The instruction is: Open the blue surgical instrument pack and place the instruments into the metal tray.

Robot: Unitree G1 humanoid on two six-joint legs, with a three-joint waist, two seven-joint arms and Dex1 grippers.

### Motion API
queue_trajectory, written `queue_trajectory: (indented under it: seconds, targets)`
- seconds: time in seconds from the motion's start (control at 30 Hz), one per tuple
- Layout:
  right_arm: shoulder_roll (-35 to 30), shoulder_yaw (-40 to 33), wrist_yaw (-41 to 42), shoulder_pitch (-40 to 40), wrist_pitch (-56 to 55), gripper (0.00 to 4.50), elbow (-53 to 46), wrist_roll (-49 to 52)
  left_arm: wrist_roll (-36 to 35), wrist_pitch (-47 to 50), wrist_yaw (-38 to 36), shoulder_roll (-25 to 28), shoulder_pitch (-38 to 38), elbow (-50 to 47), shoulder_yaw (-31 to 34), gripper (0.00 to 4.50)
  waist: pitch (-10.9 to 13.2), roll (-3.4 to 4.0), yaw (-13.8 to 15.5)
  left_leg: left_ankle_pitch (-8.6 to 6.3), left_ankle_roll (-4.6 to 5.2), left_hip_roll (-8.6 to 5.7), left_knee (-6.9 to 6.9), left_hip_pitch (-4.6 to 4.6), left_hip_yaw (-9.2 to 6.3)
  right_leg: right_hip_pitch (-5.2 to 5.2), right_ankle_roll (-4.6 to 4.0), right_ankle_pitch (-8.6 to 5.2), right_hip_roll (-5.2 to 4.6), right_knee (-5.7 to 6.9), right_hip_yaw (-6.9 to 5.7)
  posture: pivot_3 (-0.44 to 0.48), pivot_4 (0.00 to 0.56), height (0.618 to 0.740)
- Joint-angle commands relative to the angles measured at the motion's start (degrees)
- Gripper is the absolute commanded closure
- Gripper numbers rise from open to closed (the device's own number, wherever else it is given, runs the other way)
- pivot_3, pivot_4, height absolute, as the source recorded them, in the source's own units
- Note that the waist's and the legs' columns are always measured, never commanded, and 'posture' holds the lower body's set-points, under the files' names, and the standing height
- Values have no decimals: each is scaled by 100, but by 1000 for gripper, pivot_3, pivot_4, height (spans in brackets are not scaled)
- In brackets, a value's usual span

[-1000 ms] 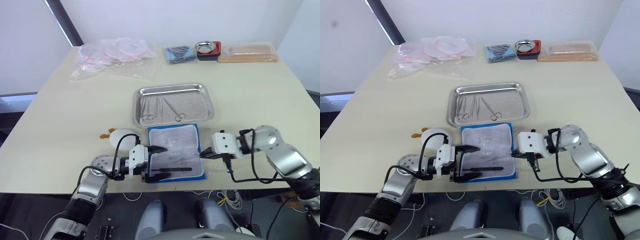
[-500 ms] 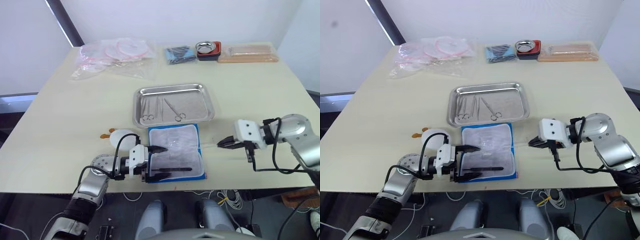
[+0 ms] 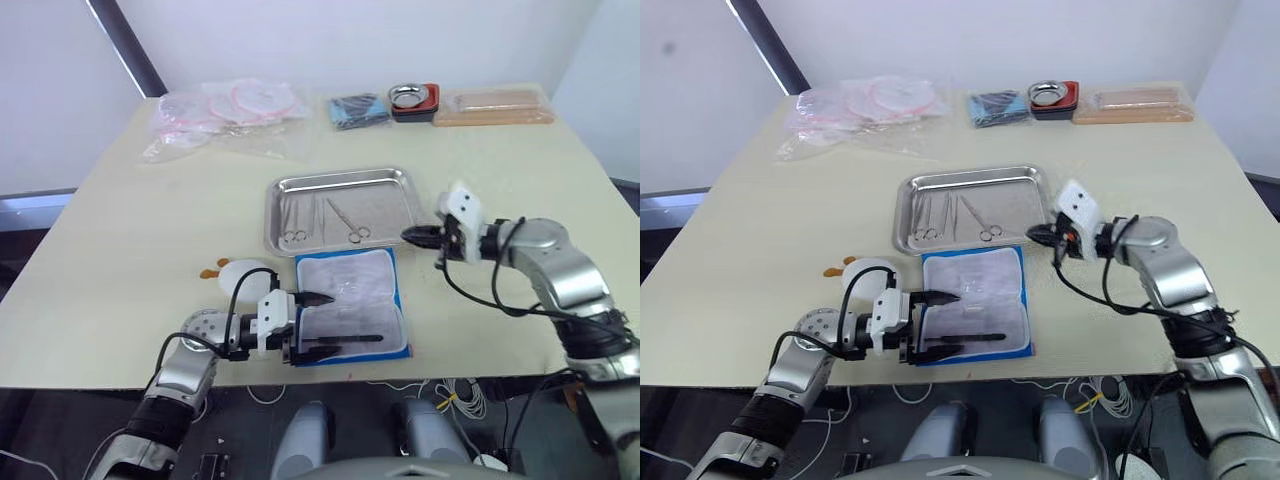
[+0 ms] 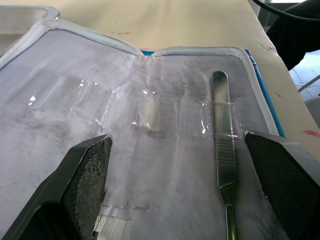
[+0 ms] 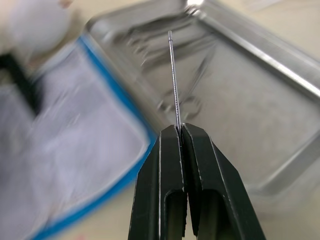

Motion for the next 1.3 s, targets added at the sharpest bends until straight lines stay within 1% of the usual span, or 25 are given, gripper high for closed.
queue_trajectory:
  seconds: [0.03, 0.17, 0.4, 0.6, 0.73, 0.9, 0.93, 0.97, 1.03, 1.07, 1.1, 1.13, 1.17, 1.23, 1.3]
  targets:
    - [191, -22, -366, -226, 143, 4487, 110, -112, 472, 240, 101, 43, 260, 499, -258, 0, -1, 0, 16, 0, 0, 0, 0, -2, -2, 0, 0, 0, 0, -1, -2, 0, 150, 740]
    - [817, 177, -1126, -762, 72, 4487, 985, -576, 469, 254, 111, 78, 294, 461, -232, 0, -1, 4, -5, 0, 0, -2, 0, -5, 3, -1, 4, 2, -2, -5, 4, 0, 150, 740]
    - [1547, 242, -1863, -1272, 40, 4487, 2052, -985, 463, 292, 160, 99, 348, 380, -219, 0, -2, 6, -7, 0, 0, 0, -1, -5, 2, -3, 3, 3, 1, -1, 4, 0, 150, 740]
    - [1927, 222, -2224, -1584, -132, 4487, 2821, -1202, 457, 319, 191, 109, 382, 338, -206, 0, -2, 7, -21, 0, 0, 0, -1, -5, 3, -4, 3, 3, 0, -2, 4, 0, 150, 740]
    - [2032, 252, -2307, -1672, -384, 4487, 3248, -1346, 460, 327, 203, 104, 365, 353, -200, 0, -1, 8, -22, 0, 0, 0, -1, -5, 2, -4, 3, 3, 1, -1, 4, 0, 150, 740]
    - [2074, 274, -2254, -1655, -614, 4487, 3467, -1426, 465, 325, 222, 87, 362, 362, -204, 0, -1, 9, -25, 0, 0, 0, -2, -5, 3, -5, 3, 3, 1, -2, 4, 0, 150, 740]
    - [2053, 279, -2211, -1640, -661, 3900, 3429, -1438, 466, 323, 224, 87, 371, 358, -204, 0, -1, 9, -24, 0, 1, 0, -2, -5, 3, -5, 3, 3, 1, -1, 5, 0, 150, 740]
    - [2032, 271, -2164, -1626, -711, 3702, 3378, -1440, 465, 321, 225, 89, 379, 353, -204, 0, -1, 9, -24, 0, 0, 0, -2, -5, 3, -5, 3, 3, 1, -1, 4, 0, 150, 740]
    - [1962, 223, -2050, -1608, -754, 2813, 3255, -1419, 462, 323, 224, 90, 385, 349, -205, 0, -1, 9, -23, 0, 0, 0, -2, -5, 3, -5, 3, 3, 1, -1, 5, 0, 150, 740]
    - [1913, 196, -1986, -1594, -805, 2299, 3197, -1403, 461, 323, 222, 91, 387, 348, -207, 0, -1, 9, -22, 0, 0, 0, -2, -5, 3, -5, 3, 3, 0, -1, 5, 0, 150, 740]
    - [1836, 152, -1895, -1578, -855, 1689, 3116, -1368, 462, 320, 210, 91, 379, 362, -213, 0, -1, 9, -22, 0, 0, 0, -2, -5, 3, -5, 3, 3, 0, -2, 5, 0, 150, 740]
    - [1762, 104, -1795, -1551, -898, 1285, 3025, -1319, 463, 317, 201, 90, 372, 372, -217, 0, -1, 9, -19, 0, 0, 0, -2, -5, 3, -5, 3, 3, 0, -2, 5, 0, 150, 740]
    - [1687, 75, -1708, -1522, -918, 612, 2931, -1288, 464, 314, 194, 91, 367, 380, -219, 0, -1, 9, -20, 0, 0, 0, -2, -6, 2, -5, 3, 3, 0, -2, 4, 0, 150, 740]
    - [1509, 14, -1447, -1403, -981, 74, 2639, -1176, 467, 299, 184, 91, 359, 402, -222, 0, -1, 9, -21, 0, 0, 0, -2, -6, 3, -5, 3, 3, 0, -2, 4, 0, 150, 740]
    - [1257, -90, -1063, -1179, -1089, 74, 2166, -968, 470, 277, 173, 93, 350, 433, -220, 0, 0, 10, -14, 0, 0, 0, -2, -6, 2, -5, 3, 3, 0, -3, 4, 0, 150, 740]
